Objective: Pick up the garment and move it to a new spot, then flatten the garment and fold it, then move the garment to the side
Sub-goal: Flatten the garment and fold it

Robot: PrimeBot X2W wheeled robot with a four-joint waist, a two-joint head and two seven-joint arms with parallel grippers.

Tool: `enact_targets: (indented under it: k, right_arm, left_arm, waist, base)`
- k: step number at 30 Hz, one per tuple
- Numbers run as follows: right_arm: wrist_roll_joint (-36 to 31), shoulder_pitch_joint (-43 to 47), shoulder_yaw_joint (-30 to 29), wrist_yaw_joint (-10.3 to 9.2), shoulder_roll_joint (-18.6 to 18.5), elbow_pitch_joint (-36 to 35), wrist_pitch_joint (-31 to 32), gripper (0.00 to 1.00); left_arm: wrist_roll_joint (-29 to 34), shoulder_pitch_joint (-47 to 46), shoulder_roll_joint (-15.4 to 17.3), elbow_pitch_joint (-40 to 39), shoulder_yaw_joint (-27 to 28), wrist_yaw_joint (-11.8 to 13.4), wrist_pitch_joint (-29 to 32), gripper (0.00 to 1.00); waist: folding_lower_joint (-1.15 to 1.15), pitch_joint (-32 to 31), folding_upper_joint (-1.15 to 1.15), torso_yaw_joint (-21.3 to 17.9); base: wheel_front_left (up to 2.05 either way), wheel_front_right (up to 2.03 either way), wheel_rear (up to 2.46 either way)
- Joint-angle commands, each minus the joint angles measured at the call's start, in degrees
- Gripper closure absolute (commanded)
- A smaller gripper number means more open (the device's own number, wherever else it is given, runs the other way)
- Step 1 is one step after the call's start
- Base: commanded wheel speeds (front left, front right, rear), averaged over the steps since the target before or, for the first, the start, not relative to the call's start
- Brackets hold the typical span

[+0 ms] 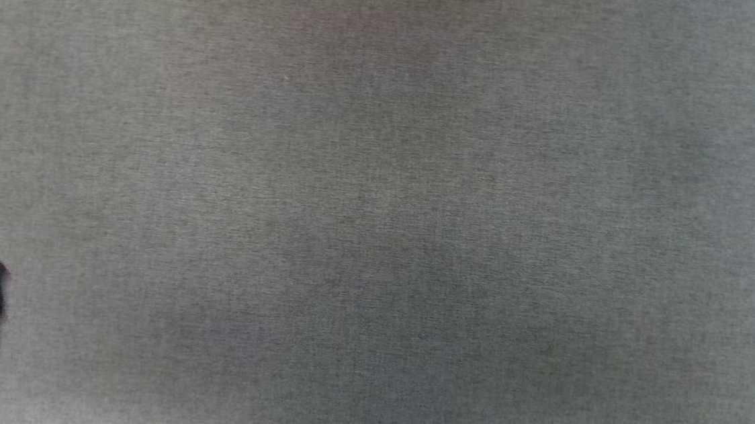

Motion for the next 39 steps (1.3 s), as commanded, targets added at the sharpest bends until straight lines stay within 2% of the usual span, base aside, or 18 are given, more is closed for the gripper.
enact_targets:
  k: [1, 4, 7, 9, 13, 16, 19, 22, 26, 30, 36, 39]
  right_arm:
    - [0.3, 1.2, 0.3, -0.34, -0.1, 0.6, 0.5, 1.0]
    - [2.7, 3.1, 3.2, -0.33, 0.7, 2.6, 2.4, 1.0]
    - [6.7, 6.0, 6.6, -0.33, 0.9, 3.4, 5.2, 1.0]
    - [10.0, 8.5, 9.0, -0.32, 0.8, 2.9, 7.5, 1.0]
    - [17.2, 13.9, 13.5, -0.32, -1.3, -1.1, 12.2, 1.0]
    - [23.4, 19.1, 16.9, -0.31, -4.0, -6.7, 16.8, 1.0]
    - [28.9, 24.6, 19.4, -0.32, -8.4, -13.7, 22.0, 1.0]
    - [34.0, 30.2, 20.4, -0.32, -12.8, -21.3, 26.7, 1.0]
    - [38.1, 38.5, 19.2, -0.32, -17.3, -30.3, 31.3, 1.0]
    - [40.4, 47.0, 16.8, -0.32, -20.6, -38.2, 35.2, 1.0]
    - [42.5, 59.3, 12.6, -0.31, -22.8, -48.2, 41.1, 1.0]
    - [43.4, 65.0, 10.3, -0.31, -23.6, -52.7, 44.2, 1.0]
  left_arm:
    - [0.1, 1.7, 0.3, 0.8, -0.4, -0.1, -0.2, 1.0]
    - [-1.3, 5.0, -1.0, 3.7, -2.3, -1.5, 3.2, 1.0]
    - [-3.1, 9.8, -1.9, 5.6, -4.4, -2.0, 9.3, 1.0]
    - [-6.5, 13.0, -2.9, 3.6, -5.8, -2.0, 14.0, 1.0]
    - [-12.8, 19.8, -0.8, -1.7, -8.5, -2.0, 23.9, 1.0]
    - [-17.1, 24.5, 1.3, -6.0, -9.7, -2.0, 30.1, 1.0]
    - [-19.5, 29.5, 3.5, -10.4, -10.5, -2.0, 34.7, 1.0]
    - [-21.0, 34.3, 6.4, -16.0, -10.9, -0.3, 38.1, 1.0]
    - [-23.5, 41.6, 11.0, -26.7, -11.2, 4.6, 42.1, 1.0]
    - [-25.6, 49.9, 17.0, -40.5, -12.0, 11.6, 46.0, 1.0]
    - [-29.6, 62.6, 24.7, -59.3, -13.2, 22.6, 48.9, 1.0]
    - [-31.3, 68.0, 27.2, -66.2, -14.2, 27.2, 49.7, 1.0]
  waist:
    - [0.0, -0.1, 0.0, 0.4]
    - [0.0, -0.7, 0.0, 1.1]
    - [0.0, -1.7, 0.0, 1.7]
    - [0.0, -2.4, 0.0, 2.0]
    - [0.0, -4.2, 0.0, 2.6]
    - [0.0, -5.5, 0.0, 3.0]
    - [0.0, -6.7, 0.0, 3.2]
    - [0.0, -7.7, 0.0, 3.4]
    - [0.0, -8.8, 0.0, 3.3]
    - [0.0, -9.8, 0.0, 3.0]
    - [0.0, -11.4, 0.0, 2.5]
    - [0.0, -12.1, 0.0, 2.3]
  base:
    - [0.0, 0.0, 0.0]
    - [0.0, 0.0, 0.0]
    - [0.0, 0.0, 0.0]
    - [0.0, 0.0, 0.0]
    - [0.0, 0.0, 0.0]
    - [0.0, 0.0, 0.0]
    - [0.0, 0.0, 0.0]
    - [0.0, 0.0, 0.0]
    - [0.0, 0.0, 0.0]
    - [0.0, 0.0, 0.0]
    - [0.0, 0.0, 0.0]
    - [0.0, 0.0, 0.0]
